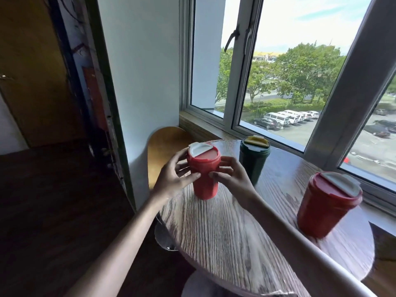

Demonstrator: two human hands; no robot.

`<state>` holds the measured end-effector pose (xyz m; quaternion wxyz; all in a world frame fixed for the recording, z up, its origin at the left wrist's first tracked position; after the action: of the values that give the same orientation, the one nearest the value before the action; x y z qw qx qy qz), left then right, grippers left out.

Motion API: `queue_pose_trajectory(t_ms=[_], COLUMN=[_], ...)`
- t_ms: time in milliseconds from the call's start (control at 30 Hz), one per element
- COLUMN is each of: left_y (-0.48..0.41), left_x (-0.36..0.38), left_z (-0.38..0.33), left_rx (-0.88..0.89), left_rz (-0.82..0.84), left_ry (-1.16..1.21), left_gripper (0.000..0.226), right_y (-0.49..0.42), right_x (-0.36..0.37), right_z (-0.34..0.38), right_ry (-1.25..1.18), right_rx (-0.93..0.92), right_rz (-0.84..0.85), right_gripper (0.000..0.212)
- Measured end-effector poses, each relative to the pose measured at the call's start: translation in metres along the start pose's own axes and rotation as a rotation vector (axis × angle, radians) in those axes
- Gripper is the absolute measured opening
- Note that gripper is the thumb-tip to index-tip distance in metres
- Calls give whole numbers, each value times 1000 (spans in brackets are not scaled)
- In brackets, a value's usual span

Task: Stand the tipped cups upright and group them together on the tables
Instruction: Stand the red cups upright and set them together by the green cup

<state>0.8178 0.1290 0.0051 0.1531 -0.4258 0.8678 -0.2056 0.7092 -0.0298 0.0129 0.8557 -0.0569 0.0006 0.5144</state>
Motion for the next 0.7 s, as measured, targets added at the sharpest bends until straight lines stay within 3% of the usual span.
queue_pose_trajectory(t_ms=[200, 367, 467, 600, 700], left_y=[5, 10, 18, 18, 16], left_x=[16, 17, 20, 26, 31], left_z=[4, 13, 20, 26, 31], left_rx=[29, 10, -33, -50, -108], left_rz=[26, 34, 25, 19, 46], left_ry=[-9, -2, -10, -18, 5], left_gripper=[76, 80, 83, 74, 79], right_y=[10, 19, 45, 101, 137], right_x=[-11, -19, -27, -45, -57], right_z=[-10, -13, -6, 6, 9], right_ry=[7, 255, 410, 563, 590], right_rx=[5, 21, -42, -109, -147], right_rz=[-19, -80, -182, -482, -785], right_gripper=[45, 55, 49, 21, 18])
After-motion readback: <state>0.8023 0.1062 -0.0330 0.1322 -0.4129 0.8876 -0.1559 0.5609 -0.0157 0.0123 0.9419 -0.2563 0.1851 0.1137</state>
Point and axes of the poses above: each hand's wrist, its own y-axis away from the middle knuckle, its own x-axis out of the palm, z = x × y, the point moved 1 cm from there along -y, towards the middle knuckle, and after that the axes turned 7 degrees about x, right-handed, at the moved point
